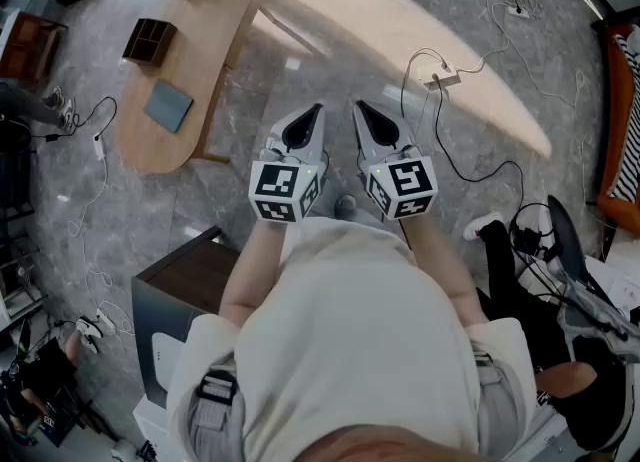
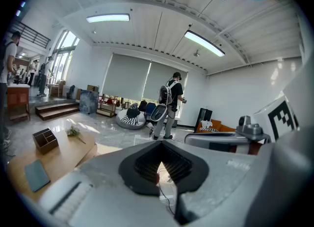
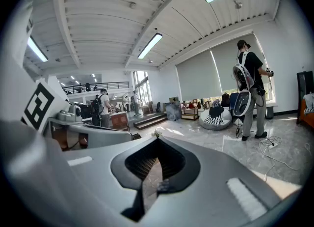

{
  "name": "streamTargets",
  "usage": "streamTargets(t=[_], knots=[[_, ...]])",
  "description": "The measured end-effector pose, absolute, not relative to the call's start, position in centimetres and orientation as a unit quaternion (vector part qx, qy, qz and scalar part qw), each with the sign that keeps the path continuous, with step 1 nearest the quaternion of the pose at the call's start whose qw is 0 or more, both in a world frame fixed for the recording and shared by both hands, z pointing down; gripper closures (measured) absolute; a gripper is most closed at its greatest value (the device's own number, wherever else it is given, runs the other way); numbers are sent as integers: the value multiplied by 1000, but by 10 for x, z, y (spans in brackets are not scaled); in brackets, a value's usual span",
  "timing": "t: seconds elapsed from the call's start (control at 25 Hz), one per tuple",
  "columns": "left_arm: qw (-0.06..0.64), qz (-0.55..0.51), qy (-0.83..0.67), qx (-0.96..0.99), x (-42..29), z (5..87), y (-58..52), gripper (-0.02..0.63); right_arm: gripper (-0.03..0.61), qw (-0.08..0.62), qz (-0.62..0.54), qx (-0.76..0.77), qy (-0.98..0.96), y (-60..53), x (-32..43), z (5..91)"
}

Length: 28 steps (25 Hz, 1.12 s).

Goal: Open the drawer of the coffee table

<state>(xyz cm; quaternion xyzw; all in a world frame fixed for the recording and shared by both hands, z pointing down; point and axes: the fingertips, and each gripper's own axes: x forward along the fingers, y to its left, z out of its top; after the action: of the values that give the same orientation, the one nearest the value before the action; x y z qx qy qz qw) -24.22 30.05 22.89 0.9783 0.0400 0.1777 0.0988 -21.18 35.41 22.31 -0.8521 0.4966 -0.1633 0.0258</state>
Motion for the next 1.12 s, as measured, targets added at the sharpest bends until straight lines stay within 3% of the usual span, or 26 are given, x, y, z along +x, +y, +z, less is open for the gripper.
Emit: streamTargets(t=[0.28, 1.12], knots=[[90, 176, 28, 980, -285, 226, 315, 612, 580, 10, -153, -855, 495, 388, -250, 210], [114, 163, -21, 980, -300, 222, 304, 612, 578, 42, -168, -831, 528, 375, -257, 216]])
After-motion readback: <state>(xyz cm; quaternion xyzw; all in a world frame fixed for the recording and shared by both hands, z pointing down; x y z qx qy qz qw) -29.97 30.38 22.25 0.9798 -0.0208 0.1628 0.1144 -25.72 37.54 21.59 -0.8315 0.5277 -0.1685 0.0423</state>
